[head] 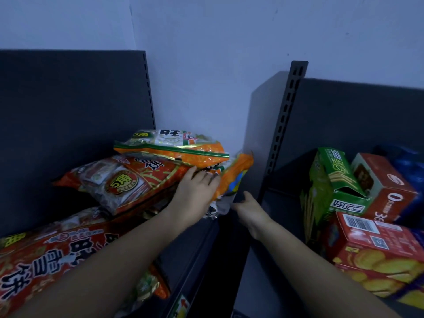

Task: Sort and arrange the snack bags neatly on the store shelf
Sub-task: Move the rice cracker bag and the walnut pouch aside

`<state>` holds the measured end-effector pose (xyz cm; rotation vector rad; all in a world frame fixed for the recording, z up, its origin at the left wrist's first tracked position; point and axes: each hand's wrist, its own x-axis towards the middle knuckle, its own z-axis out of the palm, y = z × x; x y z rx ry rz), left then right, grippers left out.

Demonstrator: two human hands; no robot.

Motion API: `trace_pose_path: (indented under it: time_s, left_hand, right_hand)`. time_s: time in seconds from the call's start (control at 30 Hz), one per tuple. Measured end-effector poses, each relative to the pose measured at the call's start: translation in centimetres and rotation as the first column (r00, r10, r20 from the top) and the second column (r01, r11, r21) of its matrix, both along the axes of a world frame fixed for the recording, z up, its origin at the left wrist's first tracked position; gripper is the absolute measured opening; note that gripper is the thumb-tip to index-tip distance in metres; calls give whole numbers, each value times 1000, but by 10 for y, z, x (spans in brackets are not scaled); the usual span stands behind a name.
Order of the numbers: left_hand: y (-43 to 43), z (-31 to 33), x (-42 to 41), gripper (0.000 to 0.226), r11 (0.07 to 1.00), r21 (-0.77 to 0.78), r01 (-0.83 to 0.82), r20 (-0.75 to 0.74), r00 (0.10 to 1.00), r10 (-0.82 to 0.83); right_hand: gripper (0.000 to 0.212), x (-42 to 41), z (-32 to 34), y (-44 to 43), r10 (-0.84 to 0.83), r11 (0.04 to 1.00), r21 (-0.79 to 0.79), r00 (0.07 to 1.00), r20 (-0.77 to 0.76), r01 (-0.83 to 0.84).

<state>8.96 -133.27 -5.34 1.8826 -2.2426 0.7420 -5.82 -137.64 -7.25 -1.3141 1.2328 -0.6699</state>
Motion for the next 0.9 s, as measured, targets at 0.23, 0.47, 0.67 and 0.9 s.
trace_pose_path:
  time_s: [0.23, 0.47, 0.67, 0.9]
  left_hand:
    - [-6, 27, 40, 60, 992, 25, -122, 13, 993, 121]
    - [-10, 29, 56, 58, 993, -23, -117, 12, 993, 117]
    - [-11, 24, 68, 58, 996, -46, -80, 7, 997, 80]
    - [-5, 27, 63, 48, 998, -47, -42, -62, 997, 39]
  right_hand:
    - [14, 22, -12, -23, -15, 968, 251, 997, 79, -6]
    - [16, 42, -26, -42, -196, 918, 373, 971, 139, 133]
    - [13, 37, -10, -45, -300, 912, 340, 939, 166, 230]
    - [21, 22, 34, -11, -302, 938, 279, 881, 364, 207]
